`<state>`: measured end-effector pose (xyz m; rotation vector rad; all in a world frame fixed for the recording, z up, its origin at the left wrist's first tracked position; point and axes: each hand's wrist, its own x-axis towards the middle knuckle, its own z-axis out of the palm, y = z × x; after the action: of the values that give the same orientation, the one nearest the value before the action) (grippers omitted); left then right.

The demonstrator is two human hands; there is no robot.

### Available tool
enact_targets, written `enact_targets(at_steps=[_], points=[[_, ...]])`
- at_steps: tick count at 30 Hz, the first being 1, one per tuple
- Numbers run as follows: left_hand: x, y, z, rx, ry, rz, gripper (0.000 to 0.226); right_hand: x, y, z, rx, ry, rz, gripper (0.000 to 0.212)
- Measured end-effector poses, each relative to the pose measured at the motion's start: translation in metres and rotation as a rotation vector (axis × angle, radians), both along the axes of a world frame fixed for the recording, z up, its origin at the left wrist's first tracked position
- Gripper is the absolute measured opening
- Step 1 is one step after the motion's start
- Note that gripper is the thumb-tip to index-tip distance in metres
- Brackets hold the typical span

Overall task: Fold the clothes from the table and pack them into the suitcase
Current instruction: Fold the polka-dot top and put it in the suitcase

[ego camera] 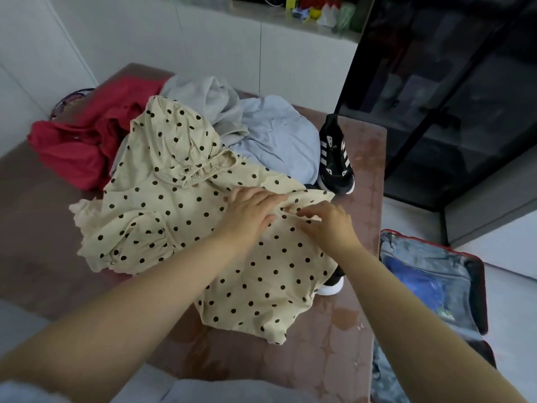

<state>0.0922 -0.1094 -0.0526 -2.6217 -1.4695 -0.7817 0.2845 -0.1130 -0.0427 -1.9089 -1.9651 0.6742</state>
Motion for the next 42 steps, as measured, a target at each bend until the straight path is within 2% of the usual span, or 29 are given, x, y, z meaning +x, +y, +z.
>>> enact_targets(at_steps=[3, 4, 7, 10, 12, 14, 16, 19, 21, 24, 28, 30, 32, 33, 36, 38, 40, 42], points=[[0.012, 0.024, 0.014, -0.188, 0.054, -0.054, 0.032, -0.004, 0.002, -0.002, -0.1, 0.265, -0.039, 0.011], [0.015, 0.032, 0.015, -0.268, 0.095, -0.074, 0.033, -0.002, 0.003, -0.001, -0.117, 0.291, -0.046, 0.011], [0.016, 0.048, 0.015, -0.405, 0.264, -0.123, 0.04, 0.002, 0.007, -0.002, -0.122, 0.176, -0.05, 0.011], [0.011, 0.054, 0.007, -0.371, 0.235, -0.132, 0.033, 0.003, 0.011, -0.007, 0.0, 0.076, -0.151, 0.009], [0.004, 0.054, 0.002, -0.295, 0.14, -0.127, 0.024, 0.005, 0.016, -0.009, 0.094, 0.08, -0.283, 0.027], [-0.003, 0.053, -0.002, -0.218, 0.049, -0.176, 0.013, 0.011, 0.026, -0.009, 0.062, 0.089, -0.344, 0.044], [-0.009, 0.051, -0.004, -0.18, -0.001, -0.215, 0.009, 0.014, 0.037, -0.011, -0.032, 0.1, -0.316, 0.046], [-0.017, 0.046, -0.001, -0.193, -0.064, -0.256, 0.01, 0.011, 0.049, -0.002, -0.137, 0.277, -0.306, 0.03], [-0.022, 0.042, 0.007, -0.276, -0.096, -0.293, 0.009, 0.015, 0.05, 0.005, -0.227, 0.38, -0.23, 0.022], [-0.034, 0.033, 0.021, -0.496, -0.115, -0.328, 0.01, 0.021, 0.046, 0.015, -0.364, 0.27, 0.015, 0.013], [-0.044, 0.027, 0.03, -0.504, 0.045, -0.406, 0.009, 0.013, 0.049, 0.002, -0.212, 0.119, 0.088, 0.055], [-0.041, 0.025, 0.036, -0.482, 0.049, -0.414, 0.008, 0.006, 0.049, -0.007, -0.167, 0.033, 0.133, 0.046], [-0.034, 0.028, 0.048, -0.483, 0.037, -0.326, 0.018, 0.006, 0.046, -0.004, -0.159, 0.025, 0.111, 0.021], [-0.032, 0.031, 0.054, -0.483, 0.042, -0.252, 0.025, 0.008, 0.043, 0.002, -0.162, 0.095, 0.082, 0.015], [-0.031, 0.055, 0.062, -0.305, 0.058, -0.125, 0.037, 0.024, 0.032, 0.029, -0.208, 0.386, 0.028, 0.016], [-0.034, 0.076, 0.061, -0.34, 0.208, 0.018, 0.042, 0.036, 0.022, 0.051, -0.306, 0.489, 0.072, 0.018], [-0.038, 0.093, 0.059, -0.466, 0.379, 0.125, 0.039, 0.046, 0.012, 0.068, -0.479, 0.517, 0.196, 0.026], [-0.043, 0.101, 0.06, -0.518, 0.499, 0.12, 0.039, 0.05, 0.003, 0.073, -0.677, 0.399, 0.361, 0.032]])
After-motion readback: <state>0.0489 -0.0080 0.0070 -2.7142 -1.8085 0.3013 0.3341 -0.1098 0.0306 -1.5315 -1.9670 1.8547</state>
